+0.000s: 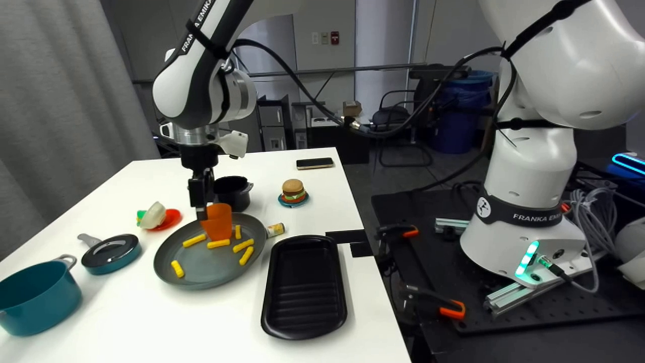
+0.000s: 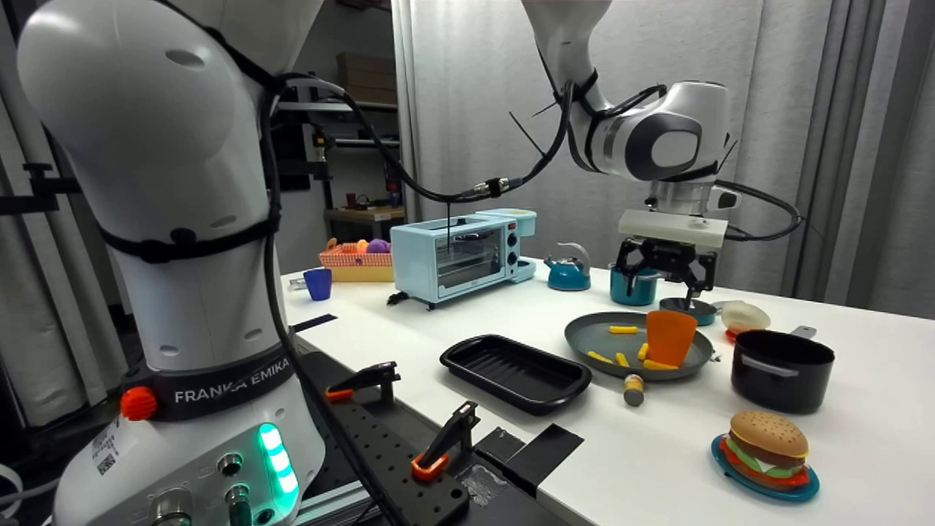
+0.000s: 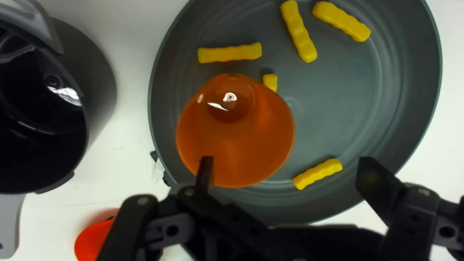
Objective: Pour the contents of the orange cup onto the plate
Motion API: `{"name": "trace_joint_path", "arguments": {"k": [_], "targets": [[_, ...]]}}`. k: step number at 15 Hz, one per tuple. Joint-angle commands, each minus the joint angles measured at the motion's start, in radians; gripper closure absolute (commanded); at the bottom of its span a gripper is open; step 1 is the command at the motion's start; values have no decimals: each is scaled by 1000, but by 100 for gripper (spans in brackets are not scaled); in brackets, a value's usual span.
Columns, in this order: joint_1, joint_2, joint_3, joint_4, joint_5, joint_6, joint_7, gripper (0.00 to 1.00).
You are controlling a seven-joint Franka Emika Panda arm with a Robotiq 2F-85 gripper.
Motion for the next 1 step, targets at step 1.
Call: {"name": "trace_joint_path", "arguments": {"k": [1], "targets": [[-11, 0, 11, 1, -11, -1, 8, 0]]}}
